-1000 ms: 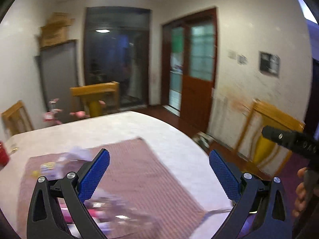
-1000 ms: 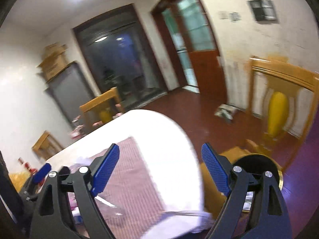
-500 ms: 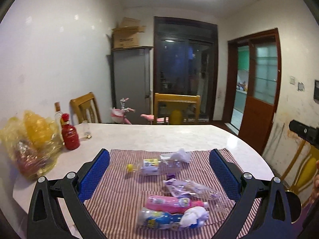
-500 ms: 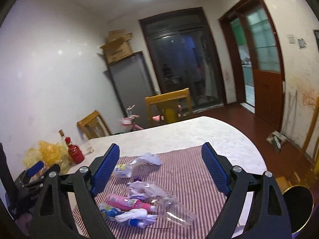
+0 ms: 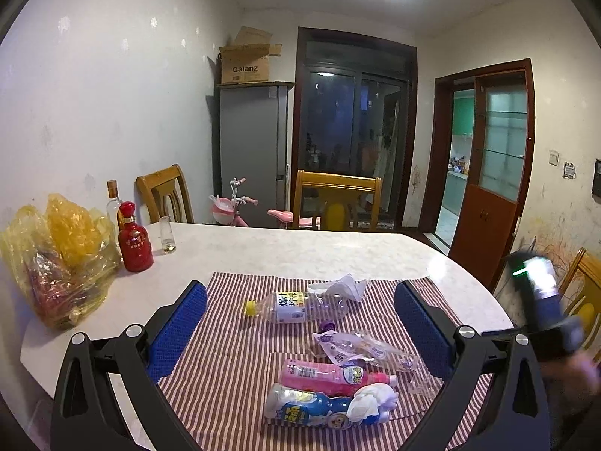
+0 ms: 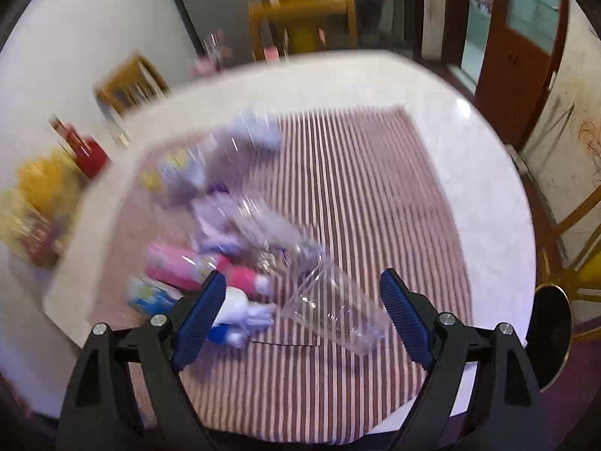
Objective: Collect trash
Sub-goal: 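Lower the right tool onto the clear plastic cup and close on it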
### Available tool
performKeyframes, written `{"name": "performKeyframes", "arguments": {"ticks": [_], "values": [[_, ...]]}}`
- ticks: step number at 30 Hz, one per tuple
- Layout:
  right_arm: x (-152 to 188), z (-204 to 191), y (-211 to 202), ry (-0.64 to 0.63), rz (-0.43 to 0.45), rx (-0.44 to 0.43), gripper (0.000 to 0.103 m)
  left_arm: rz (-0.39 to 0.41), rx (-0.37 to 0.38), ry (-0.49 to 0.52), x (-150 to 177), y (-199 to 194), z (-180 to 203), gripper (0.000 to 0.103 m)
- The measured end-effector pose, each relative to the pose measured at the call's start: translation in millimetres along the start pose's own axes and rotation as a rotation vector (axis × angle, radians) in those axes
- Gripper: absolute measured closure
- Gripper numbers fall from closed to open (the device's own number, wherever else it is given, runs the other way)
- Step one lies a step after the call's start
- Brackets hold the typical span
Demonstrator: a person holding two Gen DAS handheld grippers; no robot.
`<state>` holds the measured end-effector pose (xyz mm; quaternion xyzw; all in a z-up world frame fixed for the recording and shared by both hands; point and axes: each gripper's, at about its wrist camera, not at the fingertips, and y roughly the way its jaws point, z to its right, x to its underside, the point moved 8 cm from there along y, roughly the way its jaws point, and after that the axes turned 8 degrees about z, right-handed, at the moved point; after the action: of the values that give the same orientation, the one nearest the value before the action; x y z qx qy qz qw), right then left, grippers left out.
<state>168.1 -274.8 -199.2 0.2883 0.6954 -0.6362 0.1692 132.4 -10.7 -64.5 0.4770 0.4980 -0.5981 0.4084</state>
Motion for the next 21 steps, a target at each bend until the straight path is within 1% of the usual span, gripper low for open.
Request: {"name": "performKeyframes", "arguments": {"ticks": [1, 3, 5, 7, 9, 11, 12, 18, 21], "values": [[1, -3, 16, -0.030, -0.027, 0.051, 0.019, 0.000, 0.000, 0.000, 0, -1, 0, 0.006], [5, -4, 35, -0.062, -0.062, 0.110, 0.019, -0.002, -0.005, -0.002, 1, -1, -3, 0.006], [9, 1, 55, -0.094, -0.112, 0.148, 0.019, -0.005, -0.011, -0.006, 1, -1, -6, 0.006], [16, 5, 68, -0.113, -0.165, 0.172, 0.019, -0.006, -0.017, -0.011, 2, -1, -10, 0.006], [18, 7, 72, -0.114, -0.190, 0.179, 0.019, -0.003, -0.022, -0.014, 2, -3, -13, 0.006], [30, 13, 76, -0.127, -0.243, 0.183, 0.019, -0.001, -0.027, -0.022, 1, -2, -14, 0.006], [30, 14, 82, -0.129, -0.255, 0.181, 0.019, -0.002, -0.024, -0.025, 1, -2, -13, 0.006], [51, 28, 64, -0.151, -0.290, 0.176, 0.019, -0.003, 0.004, -0.006, 2, -5, 0, 0.006], [69, 42, 51, -0.164, -0.302, 0.193, 0.019, 0.000, 0.013, -0.007, 2, -6, 4, 0.006]]}}
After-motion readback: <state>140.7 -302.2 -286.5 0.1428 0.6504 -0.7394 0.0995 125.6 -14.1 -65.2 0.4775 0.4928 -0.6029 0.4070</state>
